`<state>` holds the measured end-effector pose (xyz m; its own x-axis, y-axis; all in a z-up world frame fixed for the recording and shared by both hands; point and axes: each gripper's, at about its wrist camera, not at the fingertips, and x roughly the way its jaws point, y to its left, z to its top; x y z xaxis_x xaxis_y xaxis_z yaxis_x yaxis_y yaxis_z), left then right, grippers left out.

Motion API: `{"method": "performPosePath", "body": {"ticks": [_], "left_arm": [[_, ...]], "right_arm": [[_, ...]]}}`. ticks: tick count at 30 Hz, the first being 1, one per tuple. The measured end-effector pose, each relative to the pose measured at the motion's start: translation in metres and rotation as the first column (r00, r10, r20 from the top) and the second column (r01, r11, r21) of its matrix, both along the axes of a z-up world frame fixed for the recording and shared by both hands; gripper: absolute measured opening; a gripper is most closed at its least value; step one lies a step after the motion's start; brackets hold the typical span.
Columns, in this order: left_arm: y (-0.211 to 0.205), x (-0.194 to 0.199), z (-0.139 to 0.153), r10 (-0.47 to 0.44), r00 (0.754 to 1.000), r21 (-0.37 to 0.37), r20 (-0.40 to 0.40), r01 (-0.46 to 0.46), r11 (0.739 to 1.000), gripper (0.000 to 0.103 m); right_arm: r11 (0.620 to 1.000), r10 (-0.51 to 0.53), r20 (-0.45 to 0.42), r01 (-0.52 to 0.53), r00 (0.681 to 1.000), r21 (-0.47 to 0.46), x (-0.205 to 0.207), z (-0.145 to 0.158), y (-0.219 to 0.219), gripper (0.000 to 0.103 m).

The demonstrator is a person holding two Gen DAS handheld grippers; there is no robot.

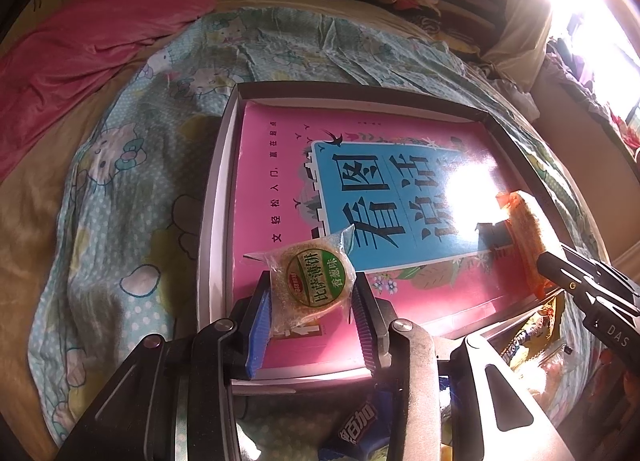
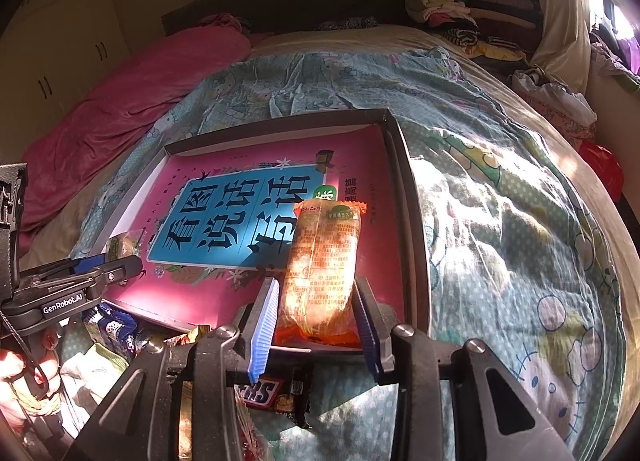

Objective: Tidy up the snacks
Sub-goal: 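Open the right gripper releasing the orange packet while the left releases the pastry in the box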

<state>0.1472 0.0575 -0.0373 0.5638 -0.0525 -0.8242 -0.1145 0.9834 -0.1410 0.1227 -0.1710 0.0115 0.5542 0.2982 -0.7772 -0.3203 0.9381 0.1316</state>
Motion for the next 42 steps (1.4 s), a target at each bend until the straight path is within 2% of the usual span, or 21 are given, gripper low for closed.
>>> {"method": "performPosePath", "body": {"ticks": [10, 24, 28, 38, 42], "left_arm": [[0.003, -0.001, 0.002, 0.007, 1.0, -0.014, -0.006, -0.007, 1.0, 0.041], [0.006, -0.008, 0.01, 0.016, 1.0, -0.002, 0.01, -0.016, 1.0, 0.051], [0.007, -0.01, 0.015, 0.009, 1.0, -0.01, 0.025, -0.009, 1.0, 0.058], [0.007, -0.015, 0.029, -0.001, 0.998, -0.028, 0.067, 0.003, 1.0, 0.069], [0.008, -0.02, 0.036, 0.0, 0.995, -0.03, 0.096, 0.003, 1.0, 0.074]], "right_arm": [[1.0, -0.008, 0.008, 0.007, 1.0, 0.014, -0.004, 0.005, -0.002, 0.045], [0.999, -0.033, 0.028, 0.032, 0.999, 0.023, -0.01, 0.011, -0.01, 0.049], [0.998, -0.046, 0.04, 0.045, 0.998, 0.035, -0.011, 0.015, -0.014, 0.055], [0.996, -0.074, 0.072, 0.071, 0.995, 0.048, -0.014, 0.023, -0.02, 0.056], [0.995, -0.079, 0.097, 0.073, 0.992, 0.066, -0.017, 0.03, -0.022, 0.06]]}}
